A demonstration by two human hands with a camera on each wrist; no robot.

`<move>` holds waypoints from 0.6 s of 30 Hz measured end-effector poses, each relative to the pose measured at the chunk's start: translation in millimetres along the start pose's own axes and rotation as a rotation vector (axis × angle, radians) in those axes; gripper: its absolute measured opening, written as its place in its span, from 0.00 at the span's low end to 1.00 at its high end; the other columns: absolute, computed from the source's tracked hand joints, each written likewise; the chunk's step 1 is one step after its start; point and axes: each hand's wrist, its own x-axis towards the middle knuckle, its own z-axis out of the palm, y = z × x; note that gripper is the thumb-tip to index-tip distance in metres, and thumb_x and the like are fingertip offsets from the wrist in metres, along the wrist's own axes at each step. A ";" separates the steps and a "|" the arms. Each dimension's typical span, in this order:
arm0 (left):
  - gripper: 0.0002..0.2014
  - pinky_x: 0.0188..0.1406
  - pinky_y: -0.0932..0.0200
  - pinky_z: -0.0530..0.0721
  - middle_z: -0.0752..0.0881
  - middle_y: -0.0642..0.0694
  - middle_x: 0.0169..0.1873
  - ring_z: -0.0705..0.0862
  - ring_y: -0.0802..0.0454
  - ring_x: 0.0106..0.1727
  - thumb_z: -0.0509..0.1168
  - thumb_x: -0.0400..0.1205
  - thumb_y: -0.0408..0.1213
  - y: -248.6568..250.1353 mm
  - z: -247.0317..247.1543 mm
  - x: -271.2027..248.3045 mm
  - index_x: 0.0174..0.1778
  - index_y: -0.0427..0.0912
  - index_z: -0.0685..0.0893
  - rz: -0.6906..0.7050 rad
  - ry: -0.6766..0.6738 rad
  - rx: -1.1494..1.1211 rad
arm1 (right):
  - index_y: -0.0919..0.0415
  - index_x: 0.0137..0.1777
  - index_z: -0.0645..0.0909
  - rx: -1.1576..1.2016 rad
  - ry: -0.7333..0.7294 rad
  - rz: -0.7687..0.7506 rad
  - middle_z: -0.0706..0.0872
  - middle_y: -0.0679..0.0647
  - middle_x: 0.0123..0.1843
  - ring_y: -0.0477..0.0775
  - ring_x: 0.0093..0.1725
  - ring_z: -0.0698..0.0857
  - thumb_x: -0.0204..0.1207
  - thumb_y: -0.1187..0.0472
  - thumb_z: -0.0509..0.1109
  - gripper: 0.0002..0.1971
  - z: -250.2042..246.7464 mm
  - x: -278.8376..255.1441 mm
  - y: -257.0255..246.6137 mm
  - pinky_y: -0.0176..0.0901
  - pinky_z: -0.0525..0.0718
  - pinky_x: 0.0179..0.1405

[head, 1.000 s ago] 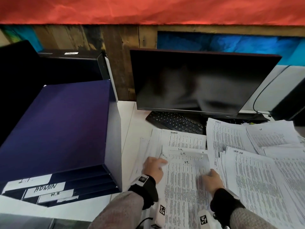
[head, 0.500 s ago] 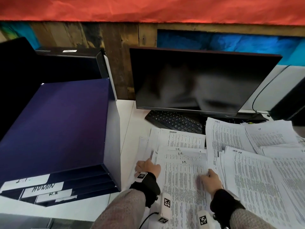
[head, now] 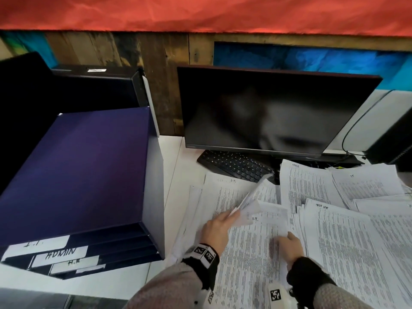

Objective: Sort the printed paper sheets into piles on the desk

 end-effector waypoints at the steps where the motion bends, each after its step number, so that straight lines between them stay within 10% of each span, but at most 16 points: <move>1: 0.37 0.58 0.49 0.85 0.74 0.47 0.75 0.85 0.41 0.59 0.55 0.73 0.15 -3.2 2.6 -0.7 0.74 0.53 0.74 -0.005 0.004 0.007 | 0.64 0.45 0.81 -0.011 0.005 -0.003 0.87 0.64 0.44 0.69 0.48 0.85 0.72 0.71 0.65 0.06 0.6 -0.1 0.5 0.67 0.84 0.55; 9: 0.35 0.83 0.51 0.55 0.45 0.50 0.84 0.50 0.48 0.84 0.56 0.78 0.17 -1.7 2.6 -4.2 0.70 0.62 0.77 -0.122 -0.048 -0.082 | 0.64 0.38 0.78 -0.018 0.011 0.007 0.86 0.64 0.39 0.67 0.44 0.84 0.70 0.70 0.64 0.03 1.8 -3.5 0.1 0.66 0.82 0.54; 18: 0.30 0.79 0.46 0.65 0.65 0.47 0.79 0.66 0.46 0.77 0.58 0.76 0.18 -4.1 0.2 -3.2 0.68 0.53 0.79 -0.086 -0.137 -0.154 | 0.64 0.39 0.79 -0.017 0.015 0.005 0.87 0.67 0.42 0.70 0.47 0.84 0.69 0.70 0.65 0.03 2.4 -0.6 2.6 0.66 0.82 0.55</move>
